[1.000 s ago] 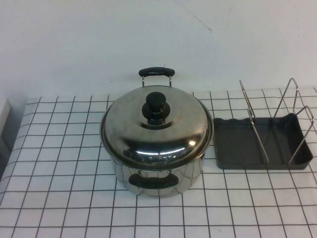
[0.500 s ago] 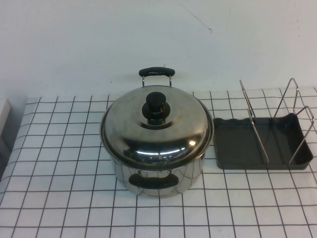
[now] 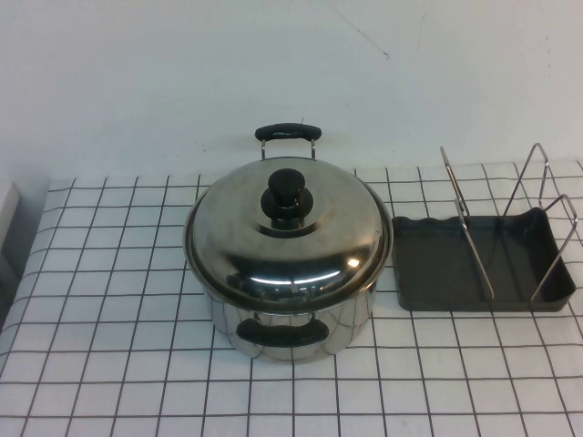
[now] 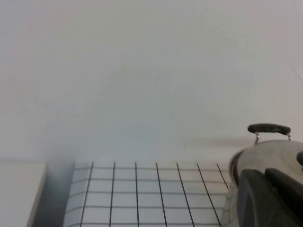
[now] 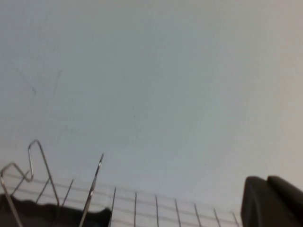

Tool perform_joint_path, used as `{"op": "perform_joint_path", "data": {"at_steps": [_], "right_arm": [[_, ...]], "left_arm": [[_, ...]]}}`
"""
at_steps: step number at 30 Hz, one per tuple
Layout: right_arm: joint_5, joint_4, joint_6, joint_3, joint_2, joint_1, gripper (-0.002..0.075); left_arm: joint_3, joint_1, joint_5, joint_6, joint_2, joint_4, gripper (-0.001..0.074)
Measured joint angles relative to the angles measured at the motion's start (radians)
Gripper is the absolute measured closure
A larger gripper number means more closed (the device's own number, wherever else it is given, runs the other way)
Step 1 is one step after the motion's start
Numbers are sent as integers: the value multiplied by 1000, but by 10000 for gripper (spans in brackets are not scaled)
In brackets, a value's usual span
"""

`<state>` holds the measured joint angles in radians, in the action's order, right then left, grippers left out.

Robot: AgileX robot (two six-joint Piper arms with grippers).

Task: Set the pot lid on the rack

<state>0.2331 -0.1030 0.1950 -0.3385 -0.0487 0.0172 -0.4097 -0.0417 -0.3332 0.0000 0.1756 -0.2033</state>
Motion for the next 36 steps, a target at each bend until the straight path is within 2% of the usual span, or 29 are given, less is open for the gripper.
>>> {"op": "perform_joint_path", "data": {"at_steps": [3,9,12,17,22,26,29,33,36], "right_arm": [[24,0,0,50,-18,0,729],[-46,0,2,154,-20,0,729],[-93,4,2,173,-20,0,729],[-108,8,2,176,-20,0,729],[-108,10,2,176,-20,0,729],[-108,10,2,176,-20,0,729],[-108,10,2,176,-20,0,729],[-108,10,2,176,-20,0,729],[-108,10,2,176,-20,0,729]], "left_arm": [[0,-13,-2,84,59,-82,738],[0,-67,33,495,225,-381,738],[-5,-109,84,820,341,-656,738],[-80,-191,119,1186,523,-1073,738],[-194,-290,164,1486,697,-1354,719],[-277,-381,172,1669,815,-1476,639],[-328,-429,164,1752,903,-1504,534],[-385,-450,114,1781,1000,-1508,403],[-429,-450,98,1785,1055,-1508,332]]}}
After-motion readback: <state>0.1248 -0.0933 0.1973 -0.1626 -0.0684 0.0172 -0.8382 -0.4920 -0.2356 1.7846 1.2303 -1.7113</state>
